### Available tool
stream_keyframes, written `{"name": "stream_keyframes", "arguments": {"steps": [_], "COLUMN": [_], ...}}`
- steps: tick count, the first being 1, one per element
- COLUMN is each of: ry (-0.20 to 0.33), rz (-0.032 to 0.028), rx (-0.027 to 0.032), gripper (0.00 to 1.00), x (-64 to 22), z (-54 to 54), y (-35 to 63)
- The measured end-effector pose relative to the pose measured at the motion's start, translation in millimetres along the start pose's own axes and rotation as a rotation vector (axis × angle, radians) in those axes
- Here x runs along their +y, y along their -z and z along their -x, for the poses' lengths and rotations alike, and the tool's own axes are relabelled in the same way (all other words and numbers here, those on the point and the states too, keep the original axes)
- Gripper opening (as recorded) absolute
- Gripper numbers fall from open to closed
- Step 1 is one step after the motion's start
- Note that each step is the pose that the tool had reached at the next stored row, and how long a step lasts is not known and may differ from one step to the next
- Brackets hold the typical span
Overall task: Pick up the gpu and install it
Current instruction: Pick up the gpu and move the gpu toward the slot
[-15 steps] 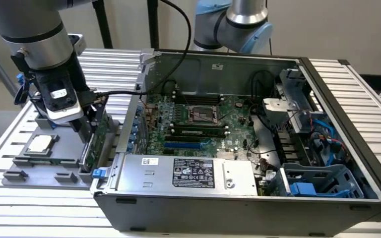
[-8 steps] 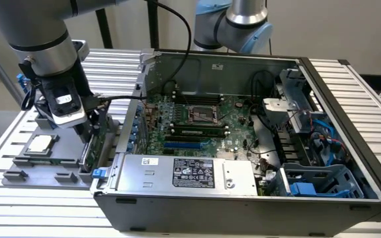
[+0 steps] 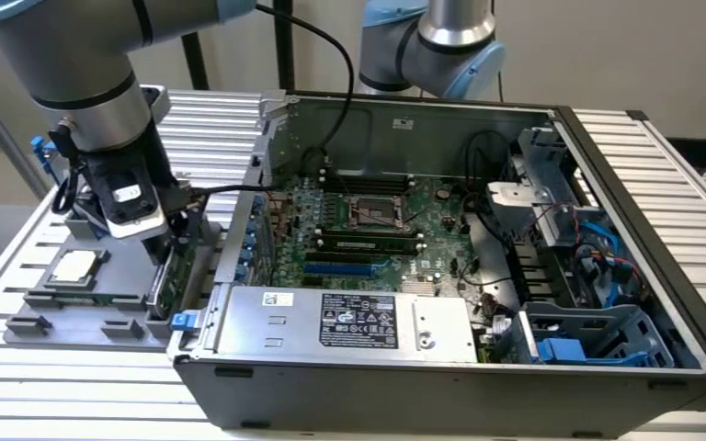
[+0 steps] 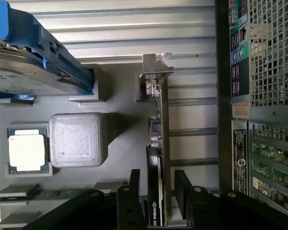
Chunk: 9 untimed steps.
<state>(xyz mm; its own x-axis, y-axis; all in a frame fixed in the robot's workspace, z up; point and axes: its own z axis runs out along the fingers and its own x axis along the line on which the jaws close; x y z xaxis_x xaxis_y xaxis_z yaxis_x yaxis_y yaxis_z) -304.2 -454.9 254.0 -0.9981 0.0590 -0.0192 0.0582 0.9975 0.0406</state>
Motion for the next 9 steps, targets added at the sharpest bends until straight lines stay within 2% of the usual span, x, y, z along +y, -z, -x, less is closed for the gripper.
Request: {"name": "stream_keyframes", "arguments": {"steps": [3,6,9], "ry": [0.0,0.0,-0.002], "rz": [0.0002,0.0006,0.0009], "rx": [-0.0019,-0.0118,-0.0149], "gripper": [1.0,1.0,1.0], "x": [0.4,0.2,0.2], "z": [-0.1,-0.5,-0.8], "y": [-5.3,-8.3,-10.1]}}
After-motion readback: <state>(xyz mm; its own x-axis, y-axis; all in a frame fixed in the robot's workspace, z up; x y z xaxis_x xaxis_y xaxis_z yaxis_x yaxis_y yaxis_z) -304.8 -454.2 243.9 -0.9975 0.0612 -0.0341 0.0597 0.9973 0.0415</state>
